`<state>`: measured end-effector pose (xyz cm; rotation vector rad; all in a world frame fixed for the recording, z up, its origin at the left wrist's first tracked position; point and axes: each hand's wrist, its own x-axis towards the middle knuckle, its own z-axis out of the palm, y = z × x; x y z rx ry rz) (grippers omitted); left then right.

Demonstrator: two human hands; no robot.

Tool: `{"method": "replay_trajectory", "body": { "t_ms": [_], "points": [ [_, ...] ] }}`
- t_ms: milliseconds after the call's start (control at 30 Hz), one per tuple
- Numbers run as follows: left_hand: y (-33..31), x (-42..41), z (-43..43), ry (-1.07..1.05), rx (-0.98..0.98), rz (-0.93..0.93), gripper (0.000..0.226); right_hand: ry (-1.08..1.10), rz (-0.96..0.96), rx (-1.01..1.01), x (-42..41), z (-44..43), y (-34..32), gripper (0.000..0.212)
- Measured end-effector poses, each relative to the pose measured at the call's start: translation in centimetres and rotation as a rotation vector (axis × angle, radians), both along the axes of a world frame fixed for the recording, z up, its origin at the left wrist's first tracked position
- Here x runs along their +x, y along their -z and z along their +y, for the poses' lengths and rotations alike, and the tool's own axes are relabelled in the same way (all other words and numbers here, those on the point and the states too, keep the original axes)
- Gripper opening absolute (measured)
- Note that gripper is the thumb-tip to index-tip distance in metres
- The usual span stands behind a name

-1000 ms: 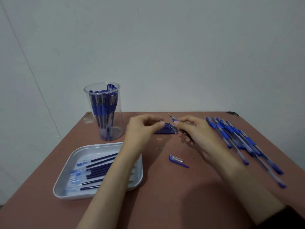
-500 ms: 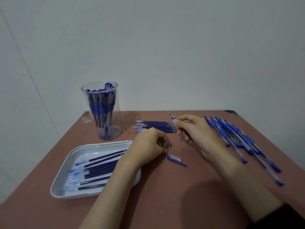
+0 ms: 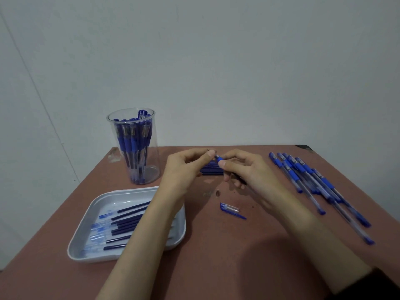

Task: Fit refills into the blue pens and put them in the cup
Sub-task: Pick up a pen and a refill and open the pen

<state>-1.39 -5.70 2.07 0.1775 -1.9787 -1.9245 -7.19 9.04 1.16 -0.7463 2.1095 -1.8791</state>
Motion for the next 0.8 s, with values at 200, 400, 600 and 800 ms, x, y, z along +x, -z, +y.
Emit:
{"method": "replay_trajectory", "body": {
  "t_ms": [200,400,600,800],
  "points": [
    [-0.7,0.1,-0.8,-0.023,0.394,0.062,0.008,0.027,-0.025,0.018,-0.4,0.1,0.3,0.006],
    [-0.3,0.1,-0.3,0.023,0.324,0.068,0.02,0.0,-0.015,0.024,-0.5,0.1,0.6,0.006],
    [-0.3,0.3,0.5,-0.012,0.308,0.146,0.016,0.02,-0.016,0.007,-0.6,0.4,0.4,0.006],
    [-4.1,-0.4,-2.0,-0.289,0.107,0.428,0.02,0.102,-0.011,0.035,-1.0,0.7,0.2,0.005]
  ]
}}
